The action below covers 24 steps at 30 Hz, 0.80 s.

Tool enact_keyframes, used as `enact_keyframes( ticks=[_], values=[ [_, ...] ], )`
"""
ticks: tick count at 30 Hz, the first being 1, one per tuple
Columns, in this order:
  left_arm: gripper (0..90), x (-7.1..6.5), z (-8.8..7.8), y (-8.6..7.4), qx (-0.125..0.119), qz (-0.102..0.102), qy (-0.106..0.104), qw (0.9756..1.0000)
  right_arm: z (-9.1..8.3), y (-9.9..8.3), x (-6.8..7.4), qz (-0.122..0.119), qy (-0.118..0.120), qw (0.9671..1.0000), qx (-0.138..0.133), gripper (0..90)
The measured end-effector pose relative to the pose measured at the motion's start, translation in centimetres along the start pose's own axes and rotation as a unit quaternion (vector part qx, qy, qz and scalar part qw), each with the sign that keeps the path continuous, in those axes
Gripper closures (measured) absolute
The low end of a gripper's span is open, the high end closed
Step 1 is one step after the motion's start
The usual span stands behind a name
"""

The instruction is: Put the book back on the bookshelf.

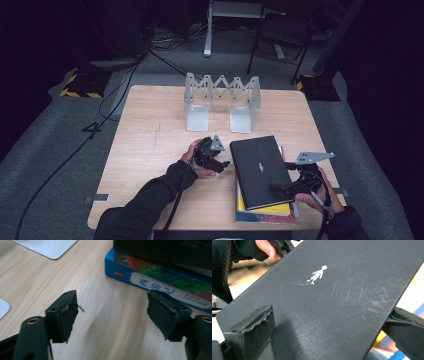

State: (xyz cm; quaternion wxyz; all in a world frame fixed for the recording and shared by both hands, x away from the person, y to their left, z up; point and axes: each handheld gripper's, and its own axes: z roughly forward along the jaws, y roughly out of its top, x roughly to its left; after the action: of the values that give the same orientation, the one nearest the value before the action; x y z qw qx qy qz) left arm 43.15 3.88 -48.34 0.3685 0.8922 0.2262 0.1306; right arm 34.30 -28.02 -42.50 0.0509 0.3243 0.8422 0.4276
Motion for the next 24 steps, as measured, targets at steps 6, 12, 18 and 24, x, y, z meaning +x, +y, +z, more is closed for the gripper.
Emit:
enact_keyframes(
  ticks=[6, 12, 18, 24],
  values=[
    [27.9, 0.5, 0.1, 0.5, -0.021, -0.022, -0.003, 0.9995, 0.5, 0.5, 0.2, -0.011, 0.005, 0.9999, 0.002, 0.0],
    [29.4, 1.3, 0.7, 0.8, -0.022, -0.034, -0.004, 0.9992, 0.8, 0.9, 0.3, -0.024, 0.001, 0.9997, 0.004, 0.0],
    [33.9, 1.7, 1.8, 0.8, -0.038, -0.049, -0.002, 0.9981, 0.8, 1.0, 0.4, -0.035, -0.003, 0.9994, -0.005, 0.1],
    [42.6, 2.4, 1.3, 1.3, -0.067, -0.058, -0.013, 0.996, 0.8, 1.0, 0.4, -0.042, -0.019, 0.9987, -0.022, 0.3]
  ],
)
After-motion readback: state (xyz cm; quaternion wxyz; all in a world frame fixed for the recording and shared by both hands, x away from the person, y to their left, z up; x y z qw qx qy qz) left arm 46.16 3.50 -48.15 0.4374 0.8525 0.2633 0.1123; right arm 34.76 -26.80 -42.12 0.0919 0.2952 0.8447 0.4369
